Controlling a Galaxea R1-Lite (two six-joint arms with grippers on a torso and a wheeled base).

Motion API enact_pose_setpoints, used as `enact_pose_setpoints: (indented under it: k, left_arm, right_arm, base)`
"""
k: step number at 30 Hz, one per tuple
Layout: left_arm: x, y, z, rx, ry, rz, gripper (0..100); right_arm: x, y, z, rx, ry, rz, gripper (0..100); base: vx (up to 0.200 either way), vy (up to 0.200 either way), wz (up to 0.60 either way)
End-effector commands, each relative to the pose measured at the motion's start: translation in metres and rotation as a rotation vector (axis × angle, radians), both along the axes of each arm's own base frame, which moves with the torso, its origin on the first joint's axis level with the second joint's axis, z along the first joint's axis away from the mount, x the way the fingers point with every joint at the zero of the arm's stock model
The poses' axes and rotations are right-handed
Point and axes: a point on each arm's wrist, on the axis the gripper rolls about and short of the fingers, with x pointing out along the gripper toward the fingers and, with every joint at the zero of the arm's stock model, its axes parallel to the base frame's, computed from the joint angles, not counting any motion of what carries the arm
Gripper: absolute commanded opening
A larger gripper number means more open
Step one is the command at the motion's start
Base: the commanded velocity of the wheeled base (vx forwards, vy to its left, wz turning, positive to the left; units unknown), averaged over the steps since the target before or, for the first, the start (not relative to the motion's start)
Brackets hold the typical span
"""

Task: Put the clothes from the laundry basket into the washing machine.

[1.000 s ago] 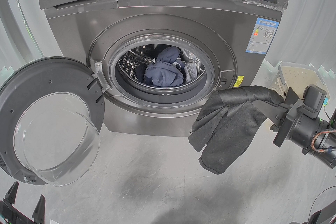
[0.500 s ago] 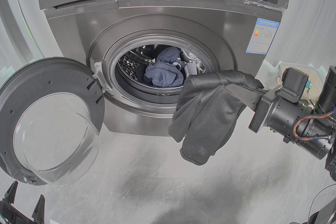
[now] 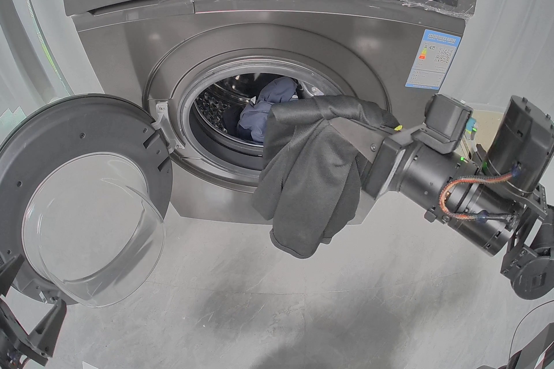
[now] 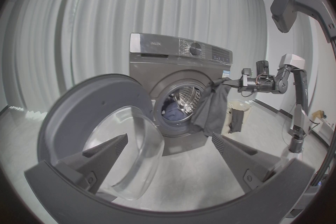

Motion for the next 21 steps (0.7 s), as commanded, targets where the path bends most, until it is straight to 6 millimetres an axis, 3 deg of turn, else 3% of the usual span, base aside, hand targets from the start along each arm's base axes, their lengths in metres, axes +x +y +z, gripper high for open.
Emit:
enact_pose_setpoints:
  k: [1,13,21]
  left_arm:
    - [0.078,-0.008,0.013,0.049,0.221,-0.227,100]
    - [0.155,-0.053,-0.002,0.074,0.308,-0.444,100]
    - [0.18,-0.079,-0.019,0.091,0.385,-0.525,100]
  right_arm:
    - [0.025,0.034,-0.01,0.03,-0.026,0.014,0]
    - [0.036,0.046,-0.012,0.038,-0.033,0.007,0]
    - [0.035,0.053,-0.013,0.052,-0.045,0.019,0]
  base:
    - [0.0,0.0,0.0]
    - [0.0,0.0,0.0]
    - [0.0,0.0,0.0]
